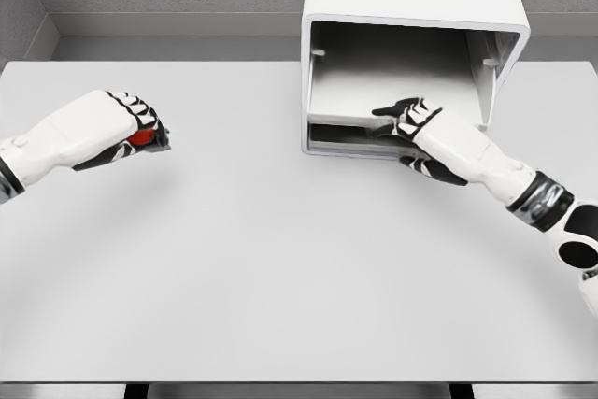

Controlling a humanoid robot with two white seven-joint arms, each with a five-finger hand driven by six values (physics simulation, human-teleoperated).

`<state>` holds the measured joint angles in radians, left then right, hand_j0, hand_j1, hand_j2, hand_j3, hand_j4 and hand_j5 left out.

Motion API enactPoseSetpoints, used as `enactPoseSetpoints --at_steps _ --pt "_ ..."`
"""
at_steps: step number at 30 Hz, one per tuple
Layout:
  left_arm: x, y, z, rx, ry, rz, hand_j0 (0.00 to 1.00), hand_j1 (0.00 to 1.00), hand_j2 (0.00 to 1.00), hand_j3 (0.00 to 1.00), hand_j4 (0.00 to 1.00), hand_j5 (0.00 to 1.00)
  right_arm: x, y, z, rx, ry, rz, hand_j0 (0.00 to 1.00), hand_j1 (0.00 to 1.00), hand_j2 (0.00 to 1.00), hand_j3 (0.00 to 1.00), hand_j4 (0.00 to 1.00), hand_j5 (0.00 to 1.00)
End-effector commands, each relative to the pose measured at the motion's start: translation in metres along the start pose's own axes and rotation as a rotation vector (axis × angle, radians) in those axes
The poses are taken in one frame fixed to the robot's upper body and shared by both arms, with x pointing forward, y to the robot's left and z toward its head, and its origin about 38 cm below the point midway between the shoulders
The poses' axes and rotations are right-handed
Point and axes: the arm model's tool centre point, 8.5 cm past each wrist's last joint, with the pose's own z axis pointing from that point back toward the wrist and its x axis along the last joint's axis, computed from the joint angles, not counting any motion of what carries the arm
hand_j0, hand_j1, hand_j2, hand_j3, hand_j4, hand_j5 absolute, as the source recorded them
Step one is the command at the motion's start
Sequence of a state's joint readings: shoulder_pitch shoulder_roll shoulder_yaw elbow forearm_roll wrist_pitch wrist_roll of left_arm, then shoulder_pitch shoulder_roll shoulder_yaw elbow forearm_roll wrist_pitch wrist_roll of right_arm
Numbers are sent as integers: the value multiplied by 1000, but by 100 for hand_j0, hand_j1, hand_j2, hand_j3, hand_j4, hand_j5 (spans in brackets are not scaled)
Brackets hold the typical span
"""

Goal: Slide open multi-storey tabletop storage cabinets and put open load switch and slide close multi-storey tabletop storage cabinets

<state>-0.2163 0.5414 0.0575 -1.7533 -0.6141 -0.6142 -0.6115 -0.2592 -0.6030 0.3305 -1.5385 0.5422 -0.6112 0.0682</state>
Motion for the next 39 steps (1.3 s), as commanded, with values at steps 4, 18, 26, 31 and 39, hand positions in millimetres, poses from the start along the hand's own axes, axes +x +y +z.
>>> enactPoseSetpoints --at_steps 4,18,26,31,39 --pt "4 9 1 34 -18 5 44 44 44 44 44 44 0 -13 5 -13 1 25 74 74 74 74 74 74" --pt "8 27 2 96 -48 4 44 44 44 44 44 44 12 -23 28 -36 5 50 74 74 74 74 74 74" --pt "10 35 -1 127 -74 19 44 44 44 44 44 44 22 -30 41 -44 -8 48 75 75 75 75 75 75" --pt "11 40 -3 146 -85 22 44 44 44 44 44 44 22 -32 51 -45 6 45 75 75 75 75 75 75" --pt "13 45 -7 170 -100 29 44 44 44 44 44 44 17 -48 70 -80 44 47 76 76 76 76 76 76"
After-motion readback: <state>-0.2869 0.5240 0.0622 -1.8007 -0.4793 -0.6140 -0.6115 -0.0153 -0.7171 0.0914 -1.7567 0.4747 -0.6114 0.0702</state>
